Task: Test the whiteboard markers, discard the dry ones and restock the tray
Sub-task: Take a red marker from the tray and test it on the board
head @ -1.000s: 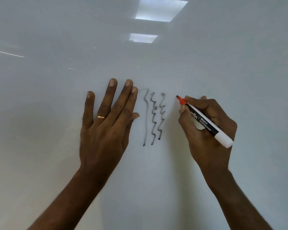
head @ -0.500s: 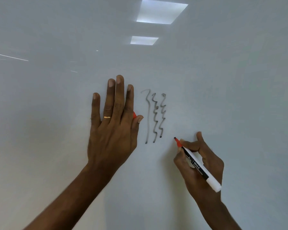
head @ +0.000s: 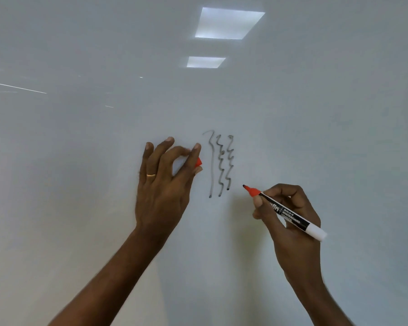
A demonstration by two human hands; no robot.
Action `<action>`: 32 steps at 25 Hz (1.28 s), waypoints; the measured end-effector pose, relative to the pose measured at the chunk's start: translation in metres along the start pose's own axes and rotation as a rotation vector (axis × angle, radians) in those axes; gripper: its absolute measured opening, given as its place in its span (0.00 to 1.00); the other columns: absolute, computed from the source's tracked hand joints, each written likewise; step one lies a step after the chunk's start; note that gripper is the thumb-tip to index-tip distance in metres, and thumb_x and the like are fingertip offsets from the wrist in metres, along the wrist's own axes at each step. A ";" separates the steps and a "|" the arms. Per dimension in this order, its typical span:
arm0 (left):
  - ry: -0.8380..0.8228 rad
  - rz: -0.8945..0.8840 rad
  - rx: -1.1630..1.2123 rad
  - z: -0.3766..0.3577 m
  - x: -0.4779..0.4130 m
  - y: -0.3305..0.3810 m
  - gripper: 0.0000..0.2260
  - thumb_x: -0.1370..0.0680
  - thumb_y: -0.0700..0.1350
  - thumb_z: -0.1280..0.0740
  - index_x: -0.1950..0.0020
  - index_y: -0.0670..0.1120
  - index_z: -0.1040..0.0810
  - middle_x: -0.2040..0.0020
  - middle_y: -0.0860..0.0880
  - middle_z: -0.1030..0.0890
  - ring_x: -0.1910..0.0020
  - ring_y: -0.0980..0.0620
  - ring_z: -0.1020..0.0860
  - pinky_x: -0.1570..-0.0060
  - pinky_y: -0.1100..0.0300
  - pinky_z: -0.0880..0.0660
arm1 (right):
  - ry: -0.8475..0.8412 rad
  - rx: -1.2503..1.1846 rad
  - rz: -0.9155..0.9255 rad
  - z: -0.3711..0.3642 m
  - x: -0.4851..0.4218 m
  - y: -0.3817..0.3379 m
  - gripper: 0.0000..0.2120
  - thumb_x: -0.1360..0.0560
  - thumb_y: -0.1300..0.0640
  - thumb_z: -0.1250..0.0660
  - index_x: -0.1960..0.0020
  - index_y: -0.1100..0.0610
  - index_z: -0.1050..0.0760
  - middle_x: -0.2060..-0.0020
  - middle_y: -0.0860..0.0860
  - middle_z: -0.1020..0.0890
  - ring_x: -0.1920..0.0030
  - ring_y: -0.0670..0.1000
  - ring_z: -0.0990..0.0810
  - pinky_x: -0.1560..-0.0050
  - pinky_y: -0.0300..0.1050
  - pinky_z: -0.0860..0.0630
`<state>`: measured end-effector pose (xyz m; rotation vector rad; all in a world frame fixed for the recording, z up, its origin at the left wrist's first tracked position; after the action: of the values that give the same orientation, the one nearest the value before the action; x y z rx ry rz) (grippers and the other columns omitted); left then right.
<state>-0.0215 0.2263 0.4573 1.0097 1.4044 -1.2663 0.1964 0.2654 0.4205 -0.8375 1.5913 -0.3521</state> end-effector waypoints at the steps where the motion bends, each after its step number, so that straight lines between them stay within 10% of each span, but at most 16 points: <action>1: 0.031 0.017 0.045 0.001 0.001 -0.002 0.15 0.17 0.45 0.32 0.31 0.44 0.20 0.46 0.41 0.18 0.35 0.41 0.24 0.28 0.37 0.33 | -0.006 -0.007 -0.013 0.001 -0.001 -0.003 0.06 0.27 0.59 0.26 0.53 0.54 0.21 0.59 0.52 0.16 0.58 0.55 0.16 0.54 0.44 0.19; 12: -0.047 0.361 0.734 0.063 0.017 0.028 0.13 0.25 0.42 0.24 0.42 0.49 0.20 0.46 0.56 0.19 0.46 0.58 0.18 0.47 0.68 0.22 | -0.190 -0.169 -0.042 -0.001 0.015 -0.041 0.08 0.24 0.59 0.32 0.47 0.60 0.23 0.59 0.59 0.14 0.60 0.56 0.15 0.53 0.43 0.19; 32: -0.580 0.855 1.352 0.094 0.044 0.034 0.09 0.26 0.44 0.29 0.47 0.45 0.15 0.58 0.47 0.13 0.59 0.50 0.14 0.55 0.64 0.19 | -0.336 0.230 -0.222 0.017 0.053 -0.063 0.10 0.32 0.58 0.23 0.51 0.49 0.13 0.59 0.52 0.13 0.59 0.53 0.15 0.58 0.43 0.19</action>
<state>0.0140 0.1366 0.4073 1.6173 -0.5267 -1.5369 0.2322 0.1892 0.4189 -0.8463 1.1261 -0.5131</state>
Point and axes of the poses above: each hand's wrist, its own x-axis away from the middle knuckle, its own z-axis out of the back of the hand, y = z × x, the point moved 2 cm from there along -x, towards the middle knuckle
